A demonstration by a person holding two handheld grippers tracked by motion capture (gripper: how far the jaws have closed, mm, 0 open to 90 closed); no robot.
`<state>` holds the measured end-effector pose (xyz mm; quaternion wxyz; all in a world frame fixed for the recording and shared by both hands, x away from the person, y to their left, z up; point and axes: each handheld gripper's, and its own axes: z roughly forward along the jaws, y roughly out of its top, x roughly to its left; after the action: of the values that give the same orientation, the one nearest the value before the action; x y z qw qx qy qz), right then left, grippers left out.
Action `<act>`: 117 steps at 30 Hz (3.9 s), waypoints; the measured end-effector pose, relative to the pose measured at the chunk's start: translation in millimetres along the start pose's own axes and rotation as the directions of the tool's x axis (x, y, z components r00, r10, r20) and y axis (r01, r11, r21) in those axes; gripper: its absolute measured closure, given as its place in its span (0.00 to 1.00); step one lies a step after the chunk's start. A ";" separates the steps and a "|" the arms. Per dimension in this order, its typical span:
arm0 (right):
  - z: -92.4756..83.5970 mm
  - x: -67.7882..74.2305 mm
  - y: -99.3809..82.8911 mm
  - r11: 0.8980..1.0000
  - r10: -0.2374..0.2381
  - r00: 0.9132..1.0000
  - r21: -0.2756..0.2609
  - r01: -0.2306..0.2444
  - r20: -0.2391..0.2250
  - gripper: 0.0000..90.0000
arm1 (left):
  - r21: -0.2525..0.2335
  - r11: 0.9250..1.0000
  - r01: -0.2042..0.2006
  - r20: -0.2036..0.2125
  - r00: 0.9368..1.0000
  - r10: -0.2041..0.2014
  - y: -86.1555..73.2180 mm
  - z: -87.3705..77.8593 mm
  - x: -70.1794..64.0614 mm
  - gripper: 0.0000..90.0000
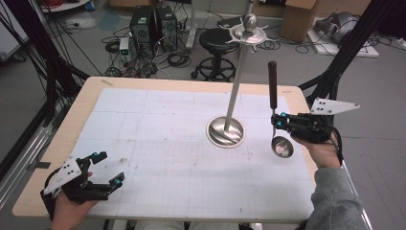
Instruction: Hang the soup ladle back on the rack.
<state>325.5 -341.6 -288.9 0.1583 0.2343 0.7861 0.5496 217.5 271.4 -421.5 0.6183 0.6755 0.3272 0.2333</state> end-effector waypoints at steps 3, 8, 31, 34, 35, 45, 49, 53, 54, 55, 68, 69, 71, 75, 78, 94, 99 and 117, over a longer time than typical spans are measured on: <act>-3.1 -2.5 4.6 1.000 0.004 1.000 -0.017 -0.003 0.009 0.94 | -0.008 1.000 0.011 -0.008 1.000 -0.011 -0.2 -1.7 1.1 0.02; -5.6 -6.2 9.6 0.999 0.028 0.999 -0.047 -0.027 0.024 0.94 | 0.000 1.000 0.009 -0.011 1.000 -0.009 -1.6 -2.1 1.5 0.02; 1.6 -25.8 33.3 0.990 0.094 0.995 -0.107 -0.090 0.039 0.94 | 0.003 1.000 0.015 -0.030 0.999 -0.015 -5.0 -13.2 1.6 0.02; 1.1 -26.5 33.0 0.990 0.093 0.995 -0.107 -0.090 0.025 0.94 | 0.006 1.000 0.020 -0.032 0.999 -0.020 -5.8 -13.4 1.7 0.02; 1.1 -26.9 32.8 0.990 0.095 0.995 -0.108 -0.092 0.023 0.94 | 0.004 1.000 0.022 -0.031 0.999 -0.022 -5.9 -13.0 1.7 0.02; 5.1 -27.6 31.6 0.992 0.099 0.995 -0.081 -0.098 0.011 0.94 | 0.006 1.000 0.020 -0.017 1.000 -0.020 -5.1 -10.1 2.4 0.02; 6.1 -27.5 31.0 0.993 0.101 0.995 -0.070 -0.099 0.019 0.94 | 0.004 1.000 0.019 -0.015 1.000 -0.019 -4.8 -10.1 2.6 0.02; 7.6 -28.0 30.6 0.993 0.094 0.996 -0.067 -0.094 0.007 0.94 | 0.005 1.000 0.020 -0.015 1.000 -0.020 -5.4 -10.2 3.1 0.02; 8.1 -28.1 30.6 0.993 0.095 0.995 -0.068 -0.094 0.009 0.94 | 0.004 1.000 0.022 -0.014 1.000 -0.022 -5.4 -10.3 3.0 0.02; 8.4 -28.0 30.6 0.993 0.097 0.995 -0.070 -0.097 0.009 0.94 | 0.004 1.000 0.023 -0.016 1.000 -0.023 -5.4 -10.6 2.8 0.02; 15.9 -26.5 31.4 0.995 0.085 0.996 -0.057 -0.086 -0.006 0.94 | 0.003 1.000 0.024 -0.015 1.000 -0.024 -5.5 -11.8 3.1 0.02; 15.3 -26.4 31.6 0.994 0.088 0.996 -0.067 -0.088 -0.006 0.94 | 0.002 1.000 0.025 -0.015 1.000 -0.025 -5.4 -11.6 2.8 0.02; 13.1 -27.4 31.9 0.991 0.094 0.996 -0.091 -0.094 -0.004 0.94 | 0.000 1.000 0.027 -0.016 1.000 -0.027 -5.5 -11.2 2.7 0.02; 10.8 -30.1 32.4 0.990 0.115 0.993 -0.083 -0.115 0.001 0.94 | 0.008 1.000 0.026 -0.016 1.000 -0.026 -6.4 -10.2 3.2 0.02; 11.6 -32.1 31.8 0.991 0.112 0.994 -0.079 -0.111 0.007 0.94 | 0.012 1.000 0.025 -0.012 1.000 -0.025 -7.0 -8.9 3.5 0.02; 20.6 -33.1 32.1 0.991 0.108 0.993 -0.070 -0.111 -0.039 0.94 | 0.005 1.000 0.011 0.001 1.000 -0.011 -6.0 -7.8 2.3 0.02; 21.4 -30.6 33.4 0.993 0.093 0.995 -0.070 -0.096 -0.047 0.94 | 0.006 1.000 0.011 -0.001 1.000 -0.011 -6.1 -7.6 2.4 0.02; 35.1 -21.7 42.5 0.997 0.065 0.998 -0.037 -0.066 -0.014 0.94 | 0.011 1.000 0.008 -0.002 1.000 -0.008 -6.0 -6.0 2.2 0.02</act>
<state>369.8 -313.5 -261.4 0.1394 0.2534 0.7686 0.5706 213.7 277.2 -426.9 0.6152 0.6773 0.3317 0.2296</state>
